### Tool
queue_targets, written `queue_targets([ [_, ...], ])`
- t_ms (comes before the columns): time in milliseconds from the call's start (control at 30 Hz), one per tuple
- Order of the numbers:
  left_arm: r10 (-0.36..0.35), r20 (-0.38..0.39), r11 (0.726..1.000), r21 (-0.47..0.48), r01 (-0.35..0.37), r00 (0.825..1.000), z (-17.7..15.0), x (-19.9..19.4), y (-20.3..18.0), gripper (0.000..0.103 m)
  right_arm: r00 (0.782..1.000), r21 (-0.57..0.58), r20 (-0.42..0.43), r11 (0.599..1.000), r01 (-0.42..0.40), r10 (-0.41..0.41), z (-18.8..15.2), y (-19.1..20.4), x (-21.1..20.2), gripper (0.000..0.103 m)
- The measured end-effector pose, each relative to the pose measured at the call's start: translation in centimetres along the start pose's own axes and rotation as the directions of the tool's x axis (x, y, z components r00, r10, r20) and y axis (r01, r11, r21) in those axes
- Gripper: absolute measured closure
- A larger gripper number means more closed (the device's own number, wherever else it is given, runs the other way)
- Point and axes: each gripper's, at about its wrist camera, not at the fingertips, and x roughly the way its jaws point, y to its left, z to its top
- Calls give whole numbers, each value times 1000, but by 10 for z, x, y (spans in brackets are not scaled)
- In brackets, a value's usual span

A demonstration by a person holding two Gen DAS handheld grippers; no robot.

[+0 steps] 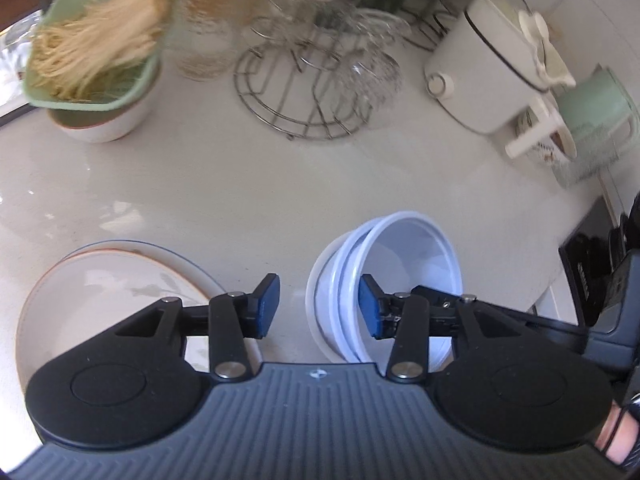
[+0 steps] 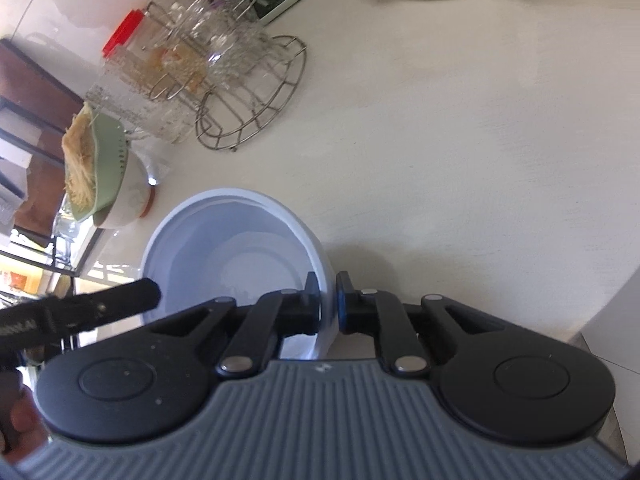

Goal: Organize plates and bowls
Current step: 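Carry the small plastic bowl with both grippers over the plate stack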

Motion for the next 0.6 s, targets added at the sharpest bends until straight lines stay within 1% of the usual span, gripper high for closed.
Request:
queue_targets([
  [67, -18, -20, 1000, 4, 18, 1000, -1, 7, -3, 46, 1000, 3, 11, 1000, 13, -13, 0, -2, -3, 92],
  [100, -36, -34, 999, 8, 36, 999, -1, 11, -5, 45, 1000, 6, 16, 1000, 20, -20, 0, -4, -5, 92],
  [133, -56, -51, 998, 16, 57, 997, -1, 16, -7, 41, 1000, 9, 20, 1000, 24, -24, 0, -6, -7, 92],
  [200, -69, -79, 997, 22, 71, 994, -3, 25, -10, 40, 999, 14, 28, 999, 31, -31, 0, -9, -10, 92],
  [267, -67, -94, 997, 25, 70, 993, -6, 32, -13, 40, 999, 23, 32, 999, 32, -33, -1, -14, -13, 92],
  [333, -80, -103, 996, 24, 83, 991, -9, 39, -15, 40, 999, 35, 32, 999, 32, -33, -2, -17, -15, 92],
  [400, -90, -121, 996, 12, 92, 989, -11, 48, -16, 42, 999, 41, 35, 999, 33, -34, -3, -20, -16, 92],
  [467, -102, -134, 995, -2, 102, 986, -12, 56, -17, 51, 999, 45, 36, 998, 32, -34, -4, -24, -19, 92],
  [533, -117, -162, 993, -15, 116, 980, -15, 63, -16, 56, 999, 49, 34, 998, 31, -33, -6, -26, -21, 92],
  [600, -131, -172, 991, -28, 128, 976, -15, 67, -16, 61, 999, 51, 35, 998, 26, -28, -9, -27, -22, 91],
])
